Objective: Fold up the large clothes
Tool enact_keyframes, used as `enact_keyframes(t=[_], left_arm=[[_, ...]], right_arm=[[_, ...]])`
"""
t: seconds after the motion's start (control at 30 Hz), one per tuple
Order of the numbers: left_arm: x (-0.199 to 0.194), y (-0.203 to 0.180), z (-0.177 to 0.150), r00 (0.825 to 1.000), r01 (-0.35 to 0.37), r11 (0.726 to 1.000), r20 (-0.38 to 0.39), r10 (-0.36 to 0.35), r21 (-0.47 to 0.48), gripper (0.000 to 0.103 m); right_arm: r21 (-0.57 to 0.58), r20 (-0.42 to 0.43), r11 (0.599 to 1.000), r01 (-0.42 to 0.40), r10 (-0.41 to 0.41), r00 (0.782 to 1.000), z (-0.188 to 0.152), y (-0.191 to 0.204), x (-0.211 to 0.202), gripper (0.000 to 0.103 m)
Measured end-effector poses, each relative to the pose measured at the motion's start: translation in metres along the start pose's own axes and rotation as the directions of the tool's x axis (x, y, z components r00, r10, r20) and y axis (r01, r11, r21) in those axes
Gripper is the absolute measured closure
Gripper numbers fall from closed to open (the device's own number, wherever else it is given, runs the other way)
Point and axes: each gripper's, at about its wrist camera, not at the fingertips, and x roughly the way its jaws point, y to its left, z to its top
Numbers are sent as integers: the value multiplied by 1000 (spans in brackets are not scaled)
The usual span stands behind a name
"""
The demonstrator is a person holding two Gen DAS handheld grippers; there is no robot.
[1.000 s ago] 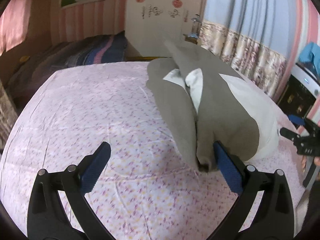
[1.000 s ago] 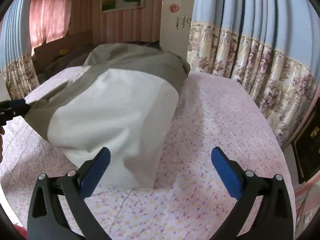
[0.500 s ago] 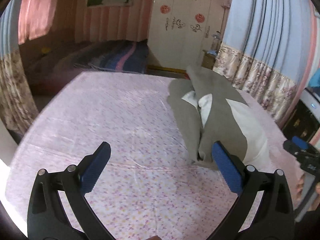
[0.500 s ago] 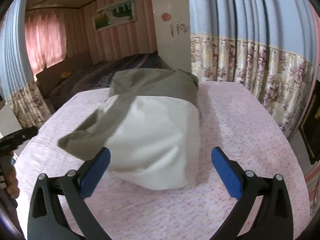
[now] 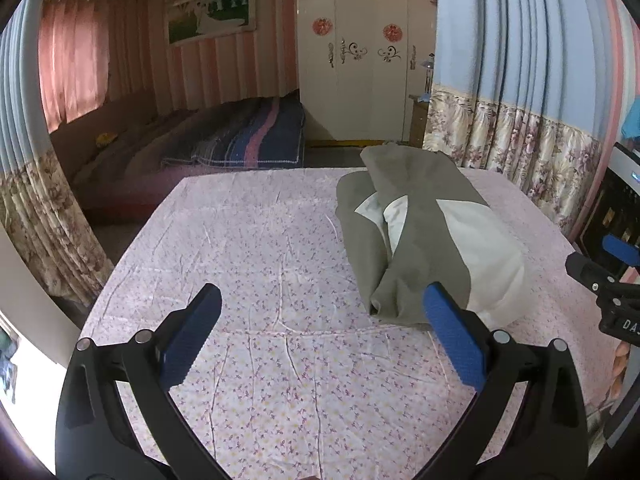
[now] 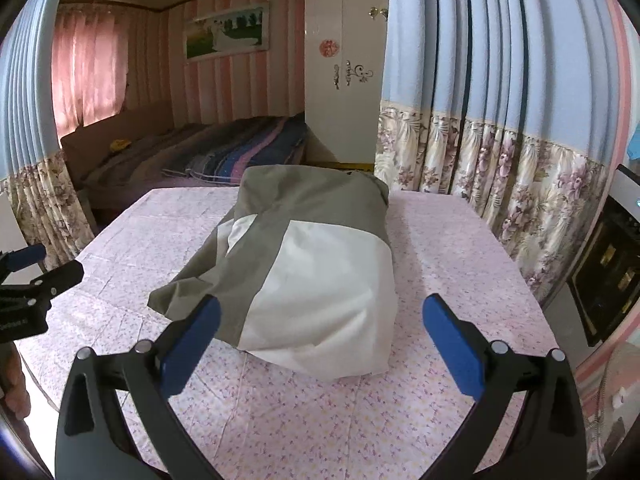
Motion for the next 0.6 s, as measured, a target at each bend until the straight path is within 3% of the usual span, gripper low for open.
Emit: enact_keyframes(t=[0.6], left_arm=[[-10, -1, 1, 999, -36, 999, 19, 35, 11, 3]], right_arm=[[6, 14, 1000, 22, -22, 1000, 3, -3, -11, 2]])
